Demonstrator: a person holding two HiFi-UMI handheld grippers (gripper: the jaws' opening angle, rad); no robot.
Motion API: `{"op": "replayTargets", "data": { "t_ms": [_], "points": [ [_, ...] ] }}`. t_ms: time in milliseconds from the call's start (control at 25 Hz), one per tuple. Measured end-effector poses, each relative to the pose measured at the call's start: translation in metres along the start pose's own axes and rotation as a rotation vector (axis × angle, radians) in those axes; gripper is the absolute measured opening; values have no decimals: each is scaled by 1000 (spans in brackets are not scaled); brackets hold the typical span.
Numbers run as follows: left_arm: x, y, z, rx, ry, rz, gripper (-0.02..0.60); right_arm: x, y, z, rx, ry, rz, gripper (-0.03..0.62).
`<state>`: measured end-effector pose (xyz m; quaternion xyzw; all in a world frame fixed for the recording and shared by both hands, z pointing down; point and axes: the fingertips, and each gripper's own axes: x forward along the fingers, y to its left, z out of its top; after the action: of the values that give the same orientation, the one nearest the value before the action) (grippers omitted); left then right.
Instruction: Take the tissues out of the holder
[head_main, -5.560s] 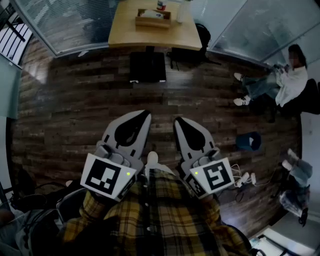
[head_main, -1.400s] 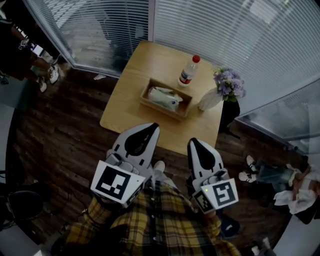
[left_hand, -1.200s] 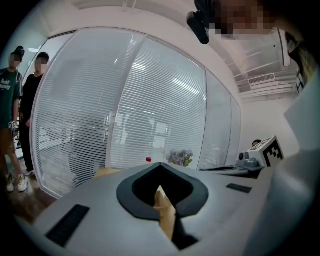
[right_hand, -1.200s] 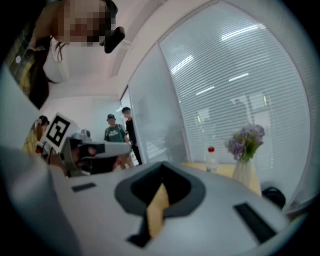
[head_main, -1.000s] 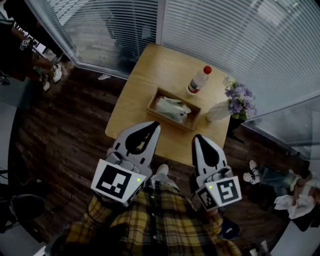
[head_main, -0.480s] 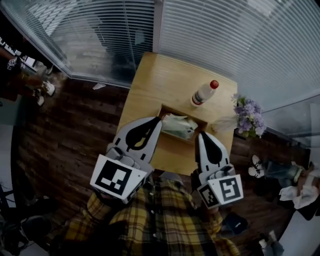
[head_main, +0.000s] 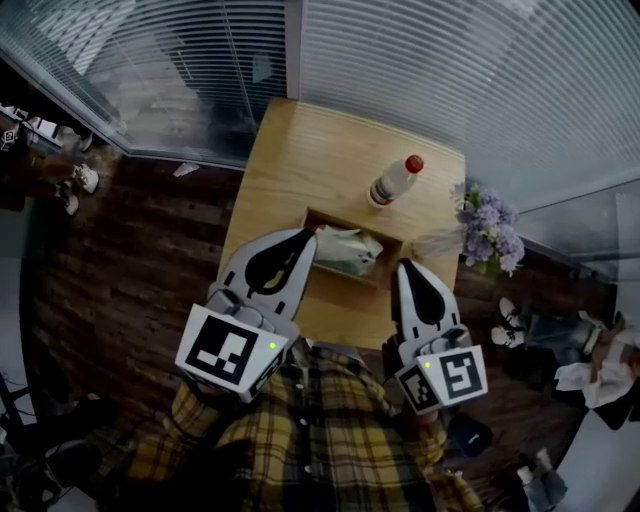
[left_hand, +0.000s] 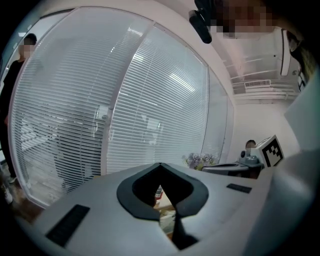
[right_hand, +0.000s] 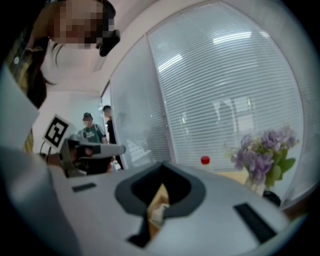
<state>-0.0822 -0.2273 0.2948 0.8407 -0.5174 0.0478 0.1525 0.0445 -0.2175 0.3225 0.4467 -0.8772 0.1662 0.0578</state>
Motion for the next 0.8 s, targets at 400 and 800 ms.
{"op": "replayTargets", "data": {
  "t_ms": [400,800],
  "points": [
    [28,-7,-7,8,32,-33,54,4,-25,8,2,1,9,12],
    [51,-8,-28,42,153,-155,237,5,-34,7,12,4,-10,12]
  ]
}}
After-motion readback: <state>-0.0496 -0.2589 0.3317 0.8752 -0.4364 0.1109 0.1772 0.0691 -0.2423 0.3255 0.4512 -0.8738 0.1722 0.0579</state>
